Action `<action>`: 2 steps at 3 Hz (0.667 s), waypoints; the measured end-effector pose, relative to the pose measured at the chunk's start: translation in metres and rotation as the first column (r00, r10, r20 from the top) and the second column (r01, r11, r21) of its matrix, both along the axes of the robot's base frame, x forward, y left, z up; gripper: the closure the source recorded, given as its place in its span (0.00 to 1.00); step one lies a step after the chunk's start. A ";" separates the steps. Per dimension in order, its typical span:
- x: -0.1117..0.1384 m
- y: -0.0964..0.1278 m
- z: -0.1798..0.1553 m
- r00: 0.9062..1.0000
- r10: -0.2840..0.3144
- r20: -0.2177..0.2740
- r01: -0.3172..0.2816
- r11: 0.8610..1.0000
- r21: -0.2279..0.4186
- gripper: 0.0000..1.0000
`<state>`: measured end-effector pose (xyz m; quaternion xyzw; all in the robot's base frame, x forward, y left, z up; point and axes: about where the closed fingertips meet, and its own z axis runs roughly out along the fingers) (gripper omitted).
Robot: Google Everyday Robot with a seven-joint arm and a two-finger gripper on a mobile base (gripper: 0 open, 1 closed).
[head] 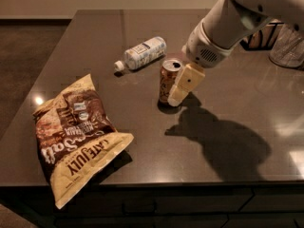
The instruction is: Move orange can near blue plastic bottle
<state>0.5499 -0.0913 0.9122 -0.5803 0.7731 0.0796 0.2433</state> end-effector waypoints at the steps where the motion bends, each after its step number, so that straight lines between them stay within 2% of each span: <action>1: 0.008 0.009 -0.001 1.000 0.002 -0.013 -0.001 0.999 0.038 0.00; 2: 0.013 0.013 -0.001 1.000 0.003 -0.027 -0.002 0.998 0.057 0.16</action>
Offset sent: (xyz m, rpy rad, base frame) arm 0.0206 0.0163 -0.0016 0.0825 0.0474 -0.0006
